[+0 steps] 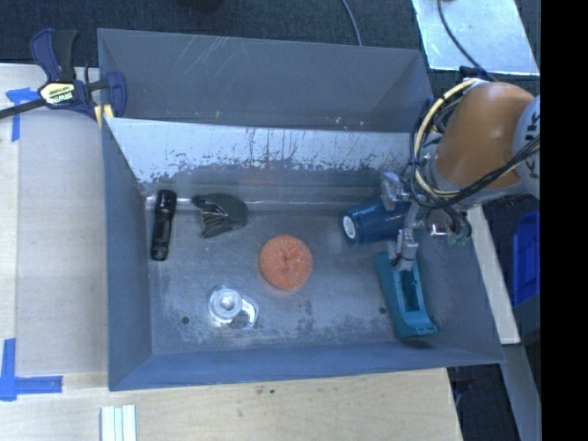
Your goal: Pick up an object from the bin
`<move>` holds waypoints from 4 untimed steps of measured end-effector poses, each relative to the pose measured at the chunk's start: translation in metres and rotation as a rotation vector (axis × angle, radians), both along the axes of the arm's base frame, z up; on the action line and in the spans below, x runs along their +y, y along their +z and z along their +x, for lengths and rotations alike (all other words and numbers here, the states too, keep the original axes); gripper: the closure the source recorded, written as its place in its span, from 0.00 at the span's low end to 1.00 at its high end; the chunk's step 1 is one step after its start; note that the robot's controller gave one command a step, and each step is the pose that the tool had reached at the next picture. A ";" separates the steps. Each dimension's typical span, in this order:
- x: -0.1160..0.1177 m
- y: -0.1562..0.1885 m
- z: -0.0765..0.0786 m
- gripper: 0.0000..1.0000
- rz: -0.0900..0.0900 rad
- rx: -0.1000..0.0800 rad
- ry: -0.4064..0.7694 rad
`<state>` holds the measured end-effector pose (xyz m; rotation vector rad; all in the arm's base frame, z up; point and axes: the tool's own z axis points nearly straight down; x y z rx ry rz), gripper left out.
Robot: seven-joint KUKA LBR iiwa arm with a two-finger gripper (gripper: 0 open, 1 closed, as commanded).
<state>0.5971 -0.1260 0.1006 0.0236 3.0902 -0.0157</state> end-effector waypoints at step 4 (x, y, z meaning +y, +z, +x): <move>-0.008 0.074 0.019 0.00 0.004 -0.025 -0.056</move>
Offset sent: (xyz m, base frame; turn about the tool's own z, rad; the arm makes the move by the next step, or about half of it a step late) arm -0.0018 -0.0019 0.0731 0.0009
